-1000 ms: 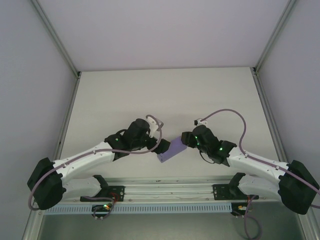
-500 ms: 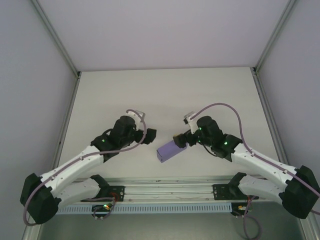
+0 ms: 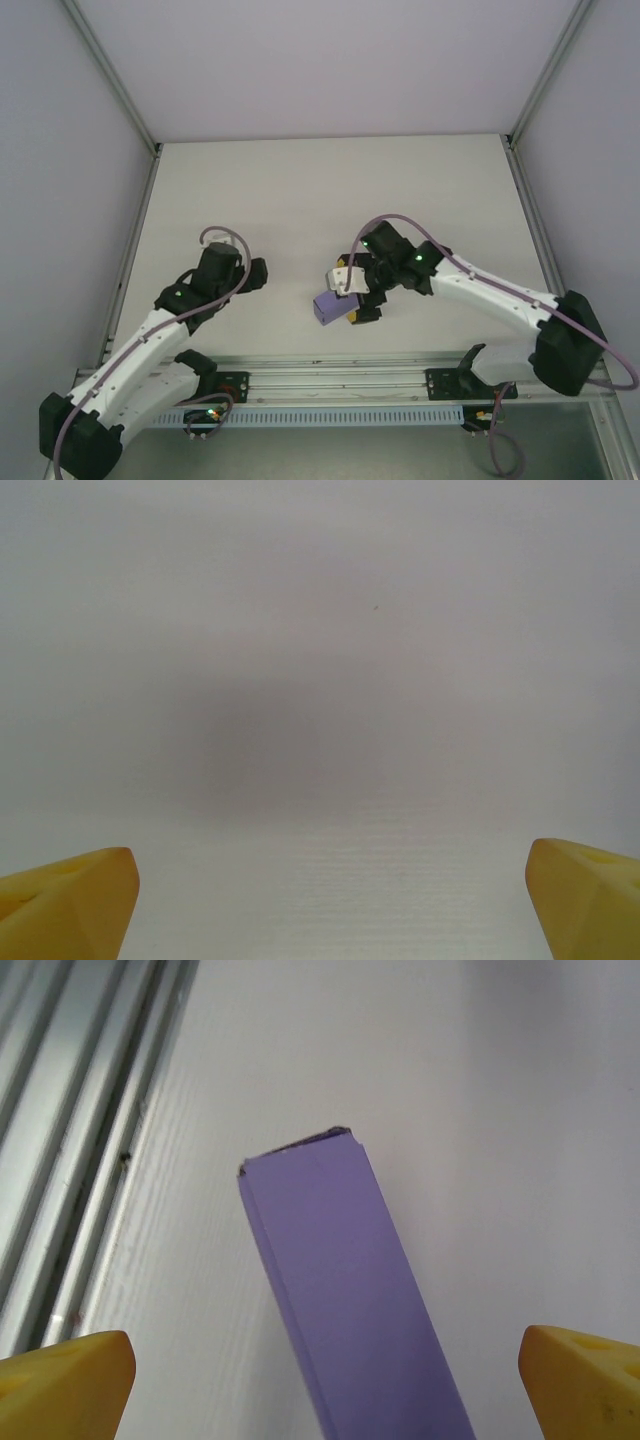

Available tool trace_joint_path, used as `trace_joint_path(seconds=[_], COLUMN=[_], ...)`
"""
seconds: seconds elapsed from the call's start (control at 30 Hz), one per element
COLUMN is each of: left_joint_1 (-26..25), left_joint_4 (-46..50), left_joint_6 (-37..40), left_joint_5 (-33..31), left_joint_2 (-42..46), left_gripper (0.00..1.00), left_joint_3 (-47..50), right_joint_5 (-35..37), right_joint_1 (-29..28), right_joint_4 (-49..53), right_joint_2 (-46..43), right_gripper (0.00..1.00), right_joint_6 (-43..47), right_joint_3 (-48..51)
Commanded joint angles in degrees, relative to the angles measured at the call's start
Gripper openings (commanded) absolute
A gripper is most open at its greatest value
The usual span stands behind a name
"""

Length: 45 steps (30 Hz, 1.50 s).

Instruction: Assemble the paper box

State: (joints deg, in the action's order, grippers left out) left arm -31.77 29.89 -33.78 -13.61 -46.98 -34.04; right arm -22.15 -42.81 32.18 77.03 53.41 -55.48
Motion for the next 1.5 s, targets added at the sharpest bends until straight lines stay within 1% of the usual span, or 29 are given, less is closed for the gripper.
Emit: trace_joint_path(seconds=[0.0, 0.03, 0.07, 0.17, 0.3, 0.37, 0.4, 0.47, 0.5, 0.57, 0.6, 0.63, 0.67, 0.7, 0.73, 0.77, 0.8, 0.87, 0.97, 1.1, 1.17, 1.27, 1.37, 1.4, 1.47], left_joint_1=[0.49, 0.59, 0.58, 0.58, 0.67, 0.73, 0.68, 0.67, 0.67, 0.72, 0.74, 0.71, 0.66, 0.69, 0.74, 0.79, 0.76, 0.87, 0.78, 0.91, 0.91, 0.92, 0.92, 0.91, 0.92], left_joint_4=[5.74, 6.49, 7.25, 8.72, 8.17, 7.02, 6.54, 5.80, 5.69, 5.56, 5.46, 5.34, 5.05, 4.88, 4.55, 4.22, 3.81, 3.54, 3.56, 3.58, 3.25, 2.95, 2.72, 2.48, 2.02], left_joint_6=[-2.43, -2.37, -2.38, -2.10, -1.27, -0.90, -0.76, -0.70, -0.51, -0.39, -0.33, -0.33, -0.42, -0.49, -0.57, -0.74, -0.67, -0.86, -1.18, -2.12, -1.99, -1.43, -0.53, -0.29, 0.15], left_joint_5=[-1.94, -2.10, -2.44, -3.52, -3.80, -3.35, -3.12, -3.16, -3.09, -3.33, -3.55, -3.92, -4.21, -4.40, -4.64, -4.67, -4.65, -4.62, -4.76, -5.31, -5.33, -5.38, -5.47, -5.54, -5.85], left_joint_2=[1.31, 1.40, 1.61, 2.22, 2.55, 2.34, 2.18, 1.73, 1.55, 1.25, 1.23, 1.28, 1.34, 1.37, 1.35, 1.28, 1.28, 1.19, 1.10, 1.02, 0.68, -0.02, -1.13, -1.63, -2.66], left_gripper=[1.00, 1.00, 1.00, 1.00, 1.00, 1.00, 1.00, 1.00, 1.00, 1.00, 1.00, 1.00, 1.00, 1.00, 1.00, 1.00, 1.00, 1.00, 1.00, 1.00, 1.00, 1.00, 1.00, 1.00, 1.00], left_joint_3=[0.22, 0.17, 0.12, 0.02, 0.13, 0.34, 0.44, 0.41, 0.31, -0.01, -0.14, -0.15, -0.20, -0.11, 0.02, 0.11, 0.17, 0.20, 0.21, 0.41, 0.49, -0.09, -1.09, -1.35, -1.89], right_joint_5=[5.63, 7.09, 9.19, 13.36, 16.81, 18.78, 19.75, 22.05, 23.45, 27.01, 29.36, 32.01, 34.97, 37.95, 41.46, 44.58, 47.66, 52.69, 56.74, 61.06, 62.05, 59.11, 55.12, 54.19, 51.93], right_joint_1=[-0.71, -1.32, -2.12, -3.48, -4.26, -4.72, -4.86, -5.21, -5.34, -5.27, -5.30, -5.32, -5.23, -5.21, -4.98, -4.77, -4.46, -3.53, -2.15, -2.11, -2.11, -2.76, -3.70, -4.07, -4.57], right_joint_4=[6.18, 6.38, 6.29, 6.58, 9.55, 9.32, 9.01, 7.62, 6.37, 1.43, -1.52, -6.44, -10.79, -14.70, -18.84, -21.85, -25.07, -31.45, -34.84, -33.07, -32.48, -30.51, -27.45, -27.08, -25.25], right_joint_2=[6.04, 7.99, 10.18, 14.66, 18.07, 19.00, 19.39, 19.65, 19.50, 18.56, 18.00, 17.56, 17.60, 18.15, 19.41, 21.00, 22.73, 26.78, 32.20, 36.11, 36.48, 34.59, 31.38, 29.93, 26.98], right_gripper=[0.99, 0.97, 0.92, 0.86, 0.74, 0.65, 0.64, 0.56, 0.54, 0.43, 0.42, 0.42, 0.46, 0.49, 0.49, 0.51, 0.56, 0.54, 0.58, 0.59, 0.62, 0.70, 0.89, 0.99, 1.00], right_joint_6=[5.83, 5.74, 5.70, 5.39, 4.04, 3.47, 3.29, 2.62, 2.12, 1.20, 0.96, 0.82, 1.03, 1.32, 1.42, 1.52, 1.44, 1.72, 0.92, -2.21, -4.79, -6.42, -6.96, -7.00, -7.56], right_joint_3=[-5.25, -6.39, -7.34, -8.94, -11.09, -11.39, -11.38, -11.31, -11.11, -9.85, -8.80, -7.60, -6.59, -5.93, -5.69, -6.04, -6.57, -8.06, -11.20, -14.79, -15.40, -14.17, -12.25, -11.40, -10.24])
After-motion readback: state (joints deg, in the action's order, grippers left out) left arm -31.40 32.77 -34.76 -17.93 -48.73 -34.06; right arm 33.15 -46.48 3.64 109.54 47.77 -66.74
